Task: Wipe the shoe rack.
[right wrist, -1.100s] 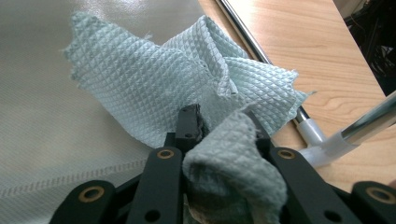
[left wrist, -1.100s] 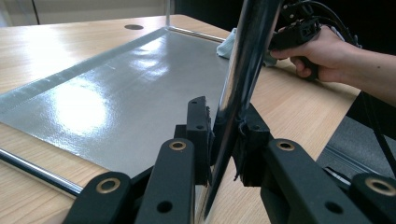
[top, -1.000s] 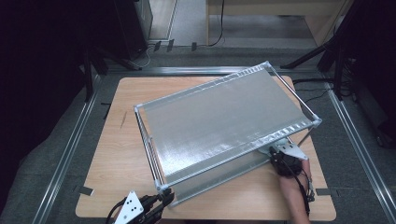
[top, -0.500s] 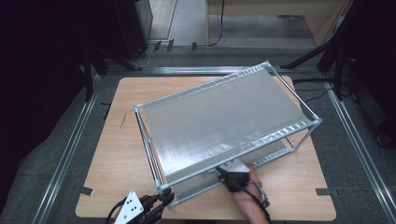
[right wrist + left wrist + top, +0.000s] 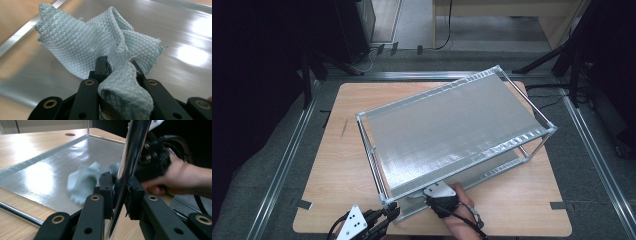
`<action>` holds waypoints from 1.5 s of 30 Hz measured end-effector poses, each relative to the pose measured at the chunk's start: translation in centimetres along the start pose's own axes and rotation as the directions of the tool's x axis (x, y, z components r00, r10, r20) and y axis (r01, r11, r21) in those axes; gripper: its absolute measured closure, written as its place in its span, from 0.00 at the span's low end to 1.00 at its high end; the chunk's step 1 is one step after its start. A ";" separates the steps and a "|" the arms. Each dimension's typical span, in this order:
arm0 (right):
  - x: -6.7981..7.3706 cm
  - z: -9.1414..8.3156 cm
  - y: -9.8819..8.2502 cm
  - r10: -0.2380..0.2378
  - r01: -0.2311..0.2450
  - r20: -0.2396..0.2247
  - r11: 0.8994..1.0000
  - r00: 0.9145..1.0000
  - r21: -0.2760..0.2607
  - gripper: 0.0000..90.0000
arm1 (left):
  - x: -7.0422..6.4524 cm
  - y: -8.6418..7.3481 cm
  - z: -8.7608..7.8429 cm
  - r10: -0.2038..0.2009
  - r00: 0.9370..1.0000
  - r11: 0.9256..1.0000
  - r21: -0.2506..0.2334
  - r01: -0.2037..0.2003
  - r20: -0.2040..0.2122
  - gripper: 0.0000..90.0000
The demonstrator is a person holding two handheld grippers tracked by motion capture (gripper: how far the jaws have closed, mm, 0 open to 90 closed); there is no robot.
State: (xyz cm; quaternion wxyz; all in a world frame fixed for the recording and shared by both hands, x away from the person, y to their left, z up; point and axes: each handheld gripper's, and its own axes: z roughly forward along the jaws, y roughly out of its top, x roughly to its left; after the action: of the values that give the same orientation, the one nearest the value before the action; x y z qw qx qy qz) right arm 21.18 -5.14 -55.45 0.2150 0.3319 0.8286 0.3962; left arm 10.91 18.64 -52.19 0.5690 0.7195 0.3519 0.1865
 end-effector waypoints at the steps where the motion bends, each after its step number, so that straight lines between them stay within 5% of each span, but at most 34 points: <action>1: -1.0 -0.1 -0.2 0.006 -0.006 0.020 1.000 1.000 0.003 0.84 | 0.0 0.0 0.0 0.000 1.000 1.000 -0.001 0.000 0.000 0.88; 6: -6.2 -1.0 -1.2 0.086 -0.089 0.126 0.996 0.988 0.011 0.84 | 0.0 0.0 0.0 0.006 1.000 1.000 -0.001 -0.006 0.000 0.88; 11: -11.5 -2.4 -2.9 0.174 -0.178 0.246 0.984 0.954 -0.004 0.83 | 0.0 0.0 0.0 0.011 1.000 1.000 -0.001 -0.011 -0.001 0.88; 17: -17.4 -5.0 -5.1 0.311 -0.318 0.369 0.947 0.876 -0.045 0.84 | 0.0 0.0 0.0 0.011 1.000 1.000 -0.001 -0.011 -0.002 0.88; 18: -18.3 -5.7 -5.4 0.334 -0.341 0.396 0.938 0.856 -0.053 0.84 | 0.0 0.0 0.0 0.011 1.000 1.000 -0.001 -0.011 -0.001 0.88; 24: -21.1 -9.5 -6.2 0.413 -0.398 0.478 0.907 0.775 -0.139 0.85 | 0.0 0.0 0.0 0.011 1.000 1.000 -0.002 -0.011 0.000 0.88; 26: -21.7 -10.3 -6.7 0.419 -0.400 0.498 0.904 0.759 -0.152 0.84 | 0.0 0.0 0.0 0.007 1.000 1.000 -0.003 -0.007 0.001 0.88; 28: -22.0 -10.4 -7.4 0.389 -0.380 0.520 0.916 0.761 -0.129 0.84 | 0.0 0.0 0.0 0.007 1.000 1.000 -0.002 -0.007 0.000 0.88; 30: -21.9 -9.9 -8.1 0.398 -0.400 0.505 0.910 0.766 -0.111 0.84 | 0.0 0.0 0.0 0.010 1.000 1.000 -0.001 -0.010 0.000 0.88; 34: -21.3 -9.2 -8.0 0.363 -0.378 0.491 0.923 0.792 -0.072 0.84 | 0.0 -0.1 0.0 0.007 1.000 1.000 -0.003 -0.007 0.000 0.88; 38: -20.4 -9.1 -8.0 0.364 -0.385 0.456 0.921 0.812 -0.049 0.84 | 0.1 -0.1 0.0 0.006 1.000 1.000 -0.004 -0.006 0.005 0.88; 45: -17.9 -9.1 -7.8 0.332 -0.352 0.371 0.936 0.867 -0.014 0.84 | 0.1 -0.1 0.0 0.004 1.000 1.000 -0.003 -0.004 0.004 0.88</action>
State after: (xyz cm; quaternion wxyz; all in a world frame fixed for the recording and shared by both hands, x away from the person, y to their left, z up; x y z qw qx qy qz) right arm 24.95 -26.34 -54.59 0.2839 0.5470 0.7120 0.3363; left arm 10.96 18.72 -52.26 0.5703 0.7199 0.3489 0.1866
